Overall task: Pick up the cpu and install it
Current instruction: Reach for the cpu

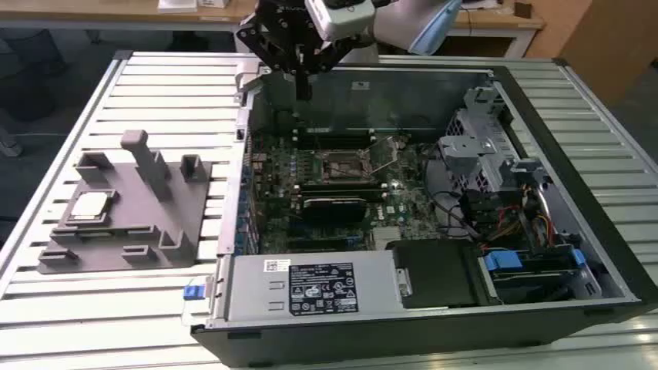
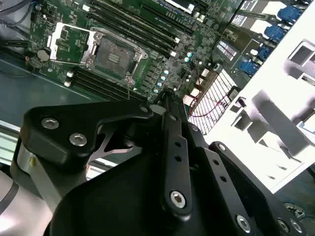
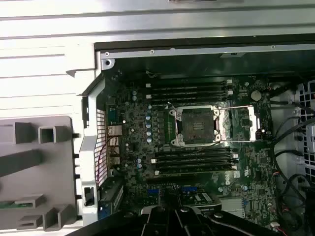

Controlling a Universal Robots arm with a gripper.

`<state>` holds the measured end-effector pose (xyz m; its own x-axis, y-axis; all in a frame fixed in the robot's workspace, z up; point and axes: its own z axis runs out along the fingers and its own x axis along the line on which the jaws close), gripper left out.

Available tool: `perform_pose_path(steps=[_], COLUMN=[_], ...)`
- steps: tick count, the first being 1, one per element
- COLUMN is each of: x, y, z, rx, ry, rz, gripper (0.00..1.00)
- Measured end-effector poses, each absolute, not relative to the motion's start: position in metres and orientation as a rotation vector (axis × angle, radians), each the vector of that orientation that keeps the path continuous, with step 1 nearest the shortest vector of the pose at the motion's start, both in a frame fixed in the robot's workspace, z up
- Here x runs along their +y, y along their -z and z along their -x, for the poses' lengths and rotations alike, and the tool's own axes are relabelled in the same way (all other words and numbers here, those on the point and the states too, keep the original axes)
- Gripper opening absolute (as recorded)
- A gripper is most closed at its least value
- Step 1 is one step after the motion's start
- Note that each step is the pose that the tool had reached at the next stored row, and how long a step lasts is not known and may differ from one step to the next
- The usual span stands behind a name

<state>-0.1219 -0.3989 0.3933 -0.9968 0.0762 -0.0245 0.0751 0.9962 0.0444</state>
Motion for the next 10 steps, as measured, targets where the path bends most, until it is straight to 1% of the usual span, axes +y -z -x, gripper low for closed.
perform_pose_path(steps=[10], x=[-0.399], y=[-0.3933], z=[0.127], rx=[3.112], ry=[-0.068], rz=[-0.118], gripper=[0.11])
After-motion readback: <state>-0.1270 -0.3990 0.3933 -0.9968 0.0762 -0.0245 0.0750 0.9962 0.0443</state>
